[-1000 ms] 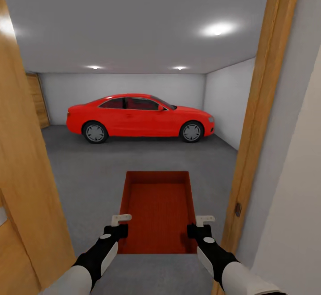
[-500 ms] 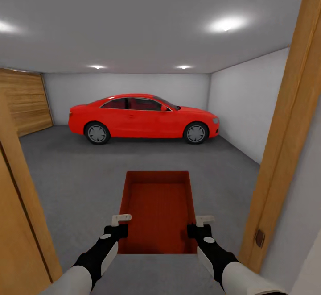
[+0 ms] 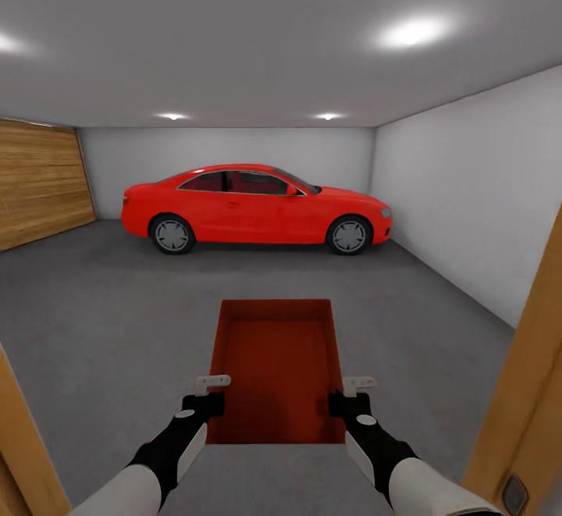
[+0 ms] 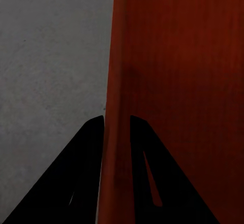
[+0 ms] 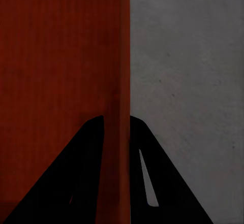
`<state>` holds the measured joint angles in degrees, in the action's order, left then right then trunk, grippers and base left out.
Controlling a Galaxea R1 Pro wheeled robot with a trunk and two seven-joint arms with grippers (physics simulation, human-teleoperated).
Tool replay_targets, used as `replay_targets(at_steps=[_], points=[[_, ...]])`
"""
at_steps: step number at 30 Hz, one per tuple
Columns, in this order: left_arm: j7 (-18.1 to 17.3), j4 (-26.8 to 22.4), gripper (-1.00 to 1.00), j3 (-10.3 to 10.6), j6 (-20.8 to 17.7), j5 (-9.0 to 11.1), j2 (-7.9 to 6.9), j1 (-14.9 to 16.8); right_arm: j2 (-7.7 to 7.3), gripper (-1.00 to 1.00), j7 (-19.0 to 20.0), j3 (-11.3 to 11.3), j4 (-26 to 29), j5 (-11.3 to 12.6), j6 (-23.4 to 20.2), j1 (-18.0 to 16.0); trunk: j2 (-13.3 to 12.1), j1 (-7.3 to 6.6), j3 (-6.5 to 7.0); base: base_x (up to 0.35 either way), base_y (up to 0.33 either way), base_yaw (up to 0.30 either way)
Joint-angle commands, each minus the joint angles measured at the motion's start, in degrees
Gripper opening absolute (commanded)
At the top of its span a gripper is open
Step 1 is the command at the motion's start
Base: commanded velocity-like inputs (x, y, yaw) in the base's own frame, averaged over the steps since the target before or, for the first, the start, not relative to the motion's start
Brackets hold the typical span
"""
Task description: Move the two storage containers from the living room to the garage. In the garage, place one container on the floor and stack the other container on top of it (either order is fine).
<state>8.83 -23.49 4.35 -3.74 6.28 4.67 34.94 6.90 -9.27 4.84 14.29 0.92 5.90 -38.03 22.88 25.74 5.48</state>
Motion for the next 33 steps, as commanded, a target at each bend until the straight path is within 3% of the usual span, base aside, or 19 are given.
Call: replay_targets(at_steps=[1,12,13,17,33], points=[[1.9,-2.1,-1.00,-0.2,1.0,-0.5,-0.45,0.0,-0.04,-1.00,-0.1,1.8,-0.2,0.7,0.0,0.0,0.0,0.05,-0.03,0.322,0.000,0.022],[1.9,-2.1,-1.00,-0.2,1.0,-0.5,-0.45,0.0,-0.05,-1.00,-0.1,1.8,-0.2,0.7,0.0,0.0,0.0,0.05,-0.03,0.322,0.000,0.003],[0.8,-0.5,-1.00,0.1,0.0,0.3,-0.38,0.0,-0.05,-1.00,-0.1,0.8,-0.2,0.4,0.2,0.0,0.0,0.05,-0.03,0.000,0.000,0.000],[0.7,0.2,-1.00,1.2,0.6,2.0,-0.39,0.0,0.23,-1.00,-0.5,0.1,-0.2,-0.7,0.1,0.0,0.0,0.05,-0.03,0.000,0.000,0.000],[0.5,0.4,-1.00,1.2,0.7,2.2,-0.45,0.0,0.36,-1.00,-0.7,-1.4,-0.2,-2.5,0.1,0.0,0.0,0.05,-0.03,0.070,0.061,0.000]])
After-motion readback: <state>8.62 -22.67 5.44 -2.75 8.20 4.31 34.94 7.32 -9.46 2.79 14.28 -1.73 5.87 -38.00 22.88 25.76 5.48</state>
